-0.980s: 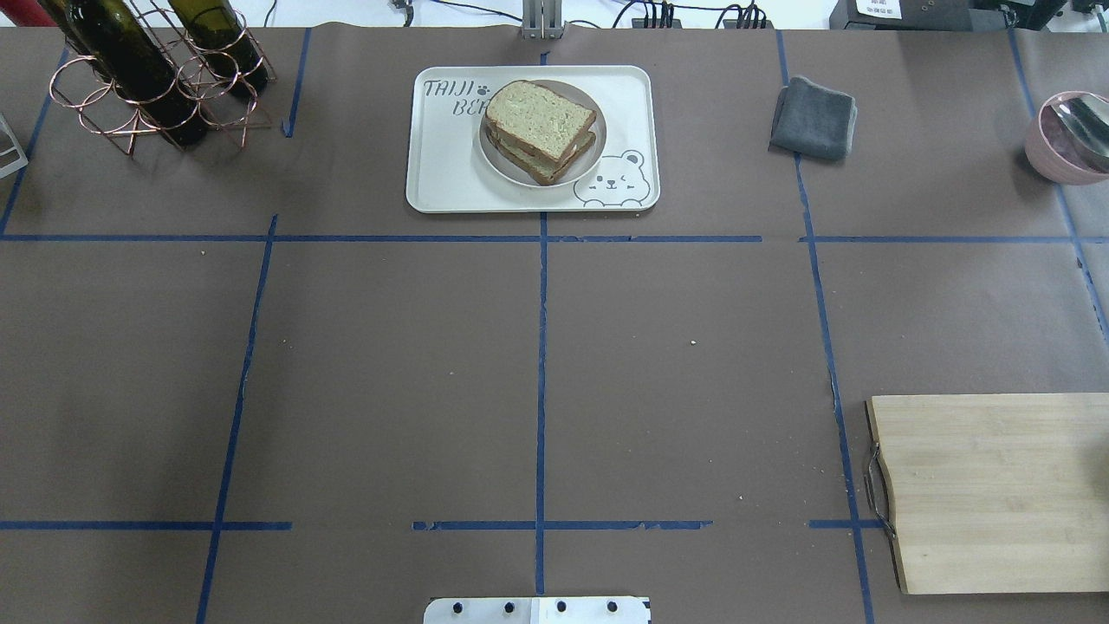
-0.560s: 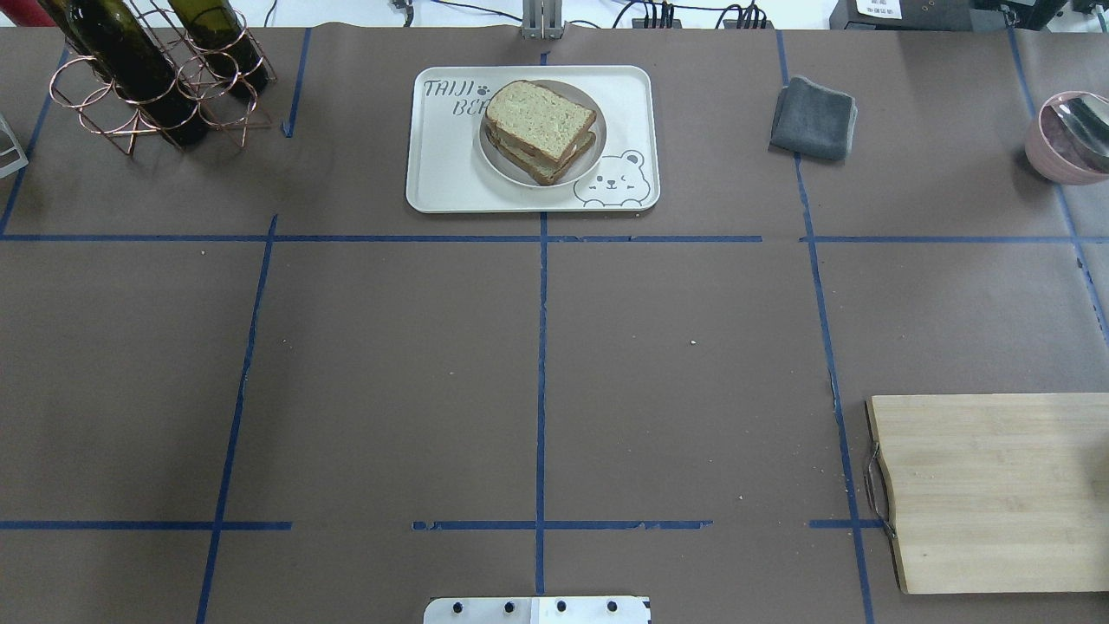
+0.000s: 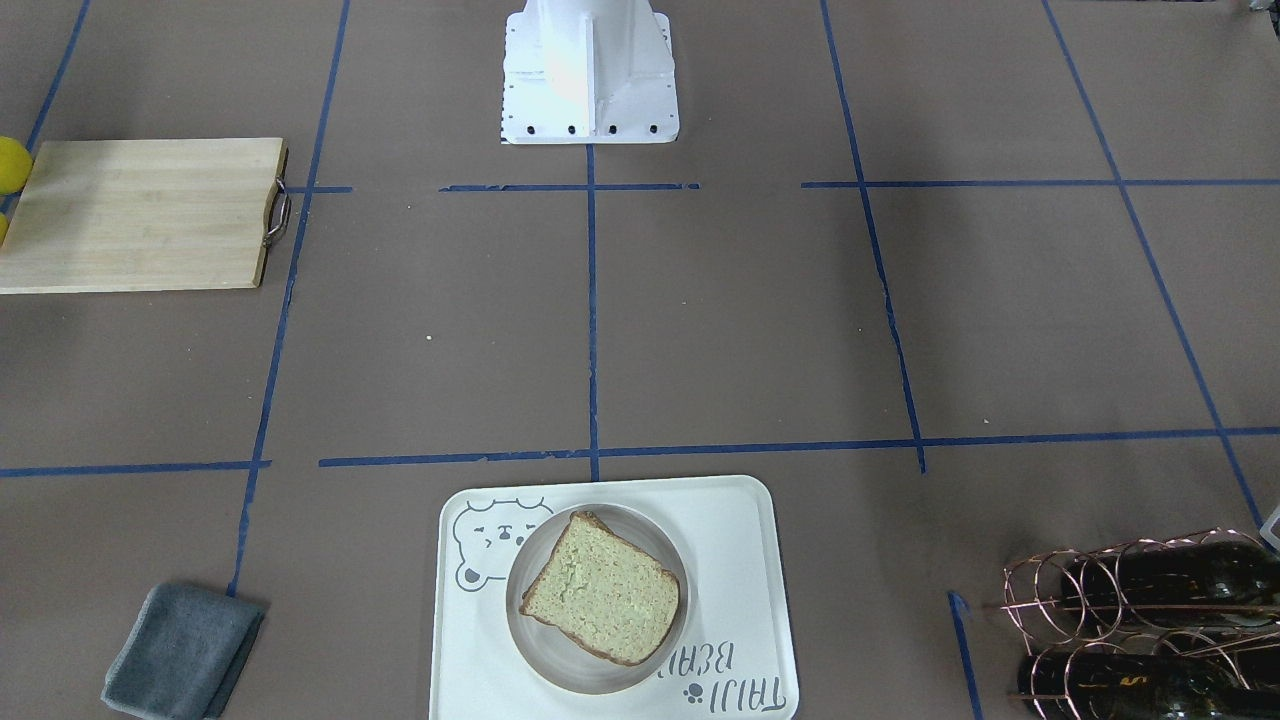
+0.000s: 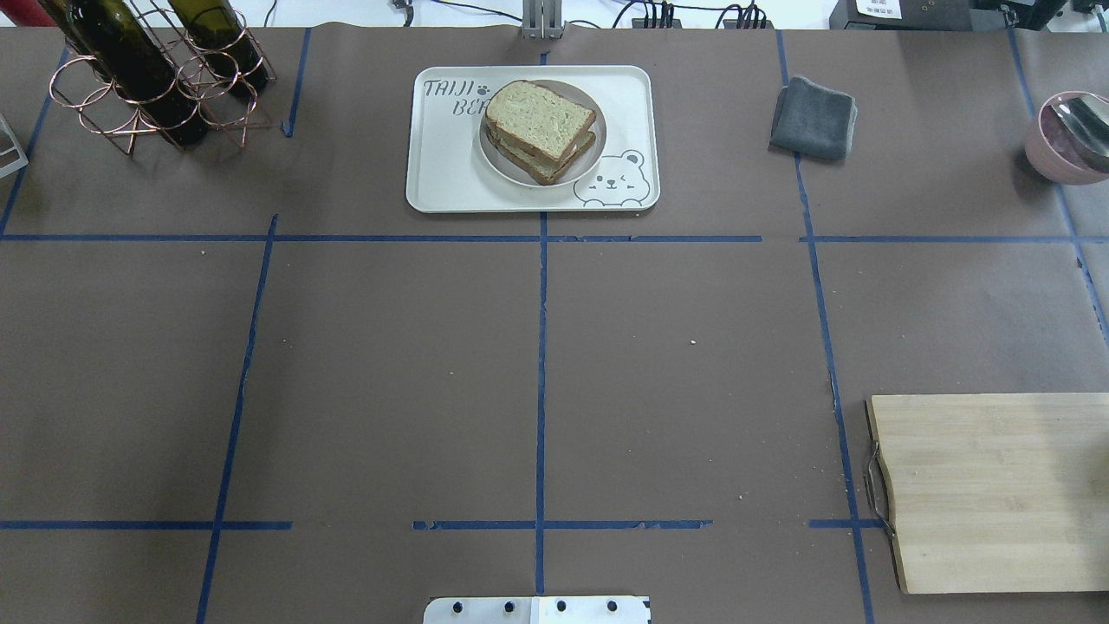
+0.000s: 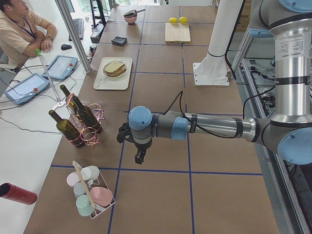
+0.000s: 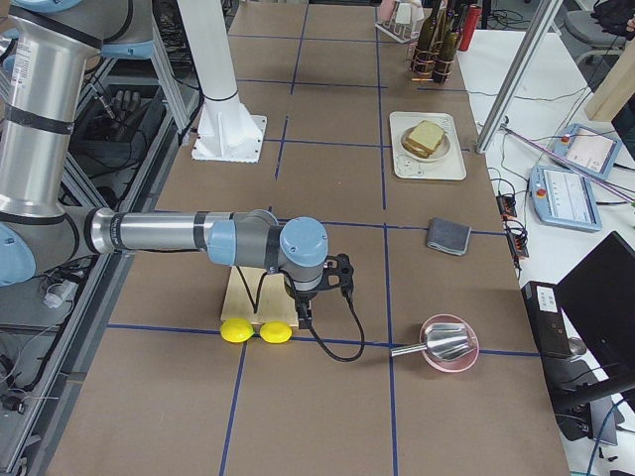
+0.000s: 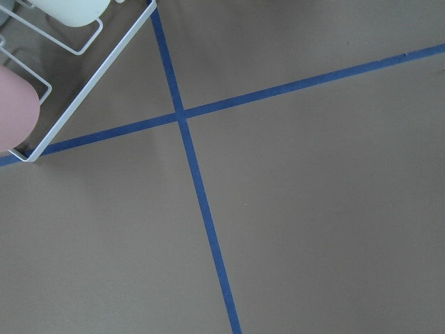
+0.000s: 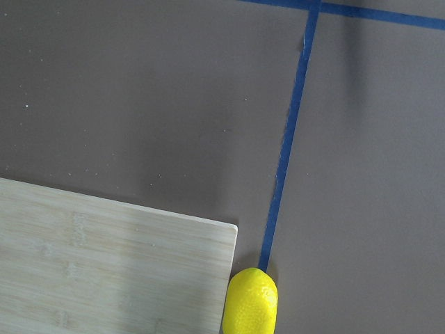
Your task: Make sandwich and place on tray
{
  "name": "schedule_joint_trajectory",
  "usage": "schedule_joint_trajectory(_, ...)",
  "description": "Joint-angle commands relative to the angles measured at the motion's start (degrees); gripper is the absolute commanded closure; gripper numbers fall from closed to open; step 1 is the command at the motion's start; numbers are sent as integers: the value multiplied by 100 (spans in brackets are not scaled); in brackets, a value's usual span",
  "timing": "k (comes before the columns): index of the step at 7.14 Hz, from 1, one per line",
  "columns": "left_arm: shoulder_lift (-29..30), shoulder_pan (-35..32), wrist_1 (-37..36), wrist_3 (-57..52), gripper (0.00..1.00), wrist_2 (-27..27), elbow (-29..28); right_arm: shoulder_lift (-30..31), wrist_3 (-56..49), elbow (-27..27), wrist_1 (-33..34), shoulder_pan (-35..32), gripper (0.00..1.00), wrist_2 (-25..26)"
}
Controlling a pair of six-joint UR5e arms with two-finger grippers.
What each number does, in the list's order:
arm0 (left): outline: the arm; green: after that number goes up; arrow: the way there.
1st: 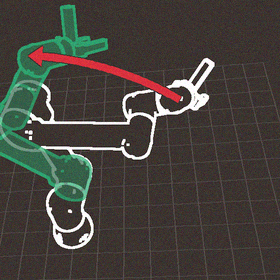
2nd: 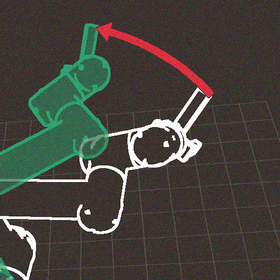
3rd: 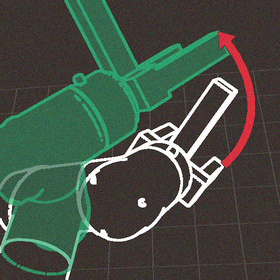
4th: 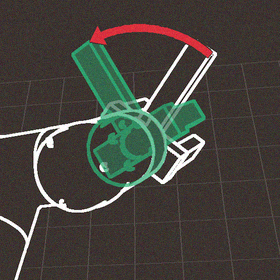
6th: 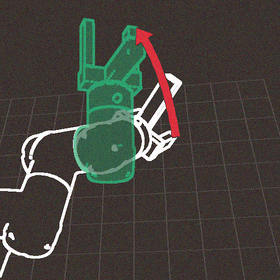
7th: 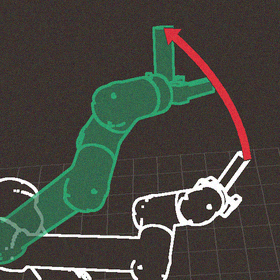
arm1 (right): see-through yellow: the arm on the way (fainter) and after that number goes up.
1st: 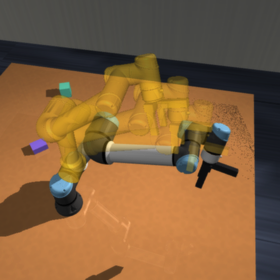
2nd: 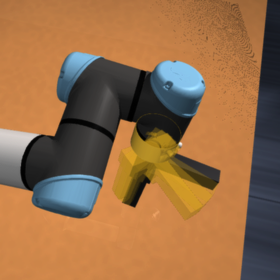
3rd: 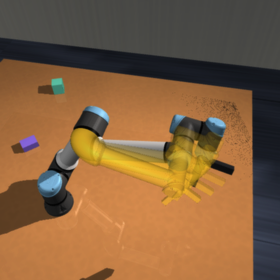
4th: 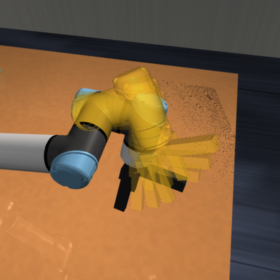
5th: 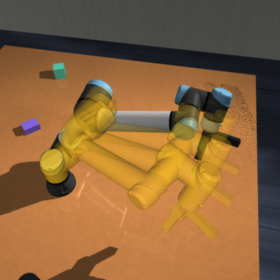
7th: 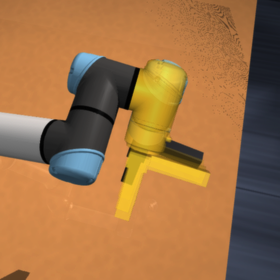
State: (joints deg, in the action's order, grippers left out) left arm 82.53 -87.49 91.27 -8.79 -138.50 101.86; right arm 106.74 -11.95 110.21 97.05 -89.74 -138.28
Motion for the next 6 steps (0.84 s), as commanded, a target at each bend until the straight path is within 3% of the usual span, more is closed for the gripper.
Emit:
schedule_joint_trajectory(1,-174,-5,13,9,0,-28,123,-82,-27,123,112,-132,0,362)
schedule_joint_trajectory(2,-367,-5,57,-8,0,-28,211,-92,-27,123,112,-123,0,364)
schedule_joint_trajectory(6,-246,-40,-204,-17,0,69,290,-92,0,97,104,-123,0,346)
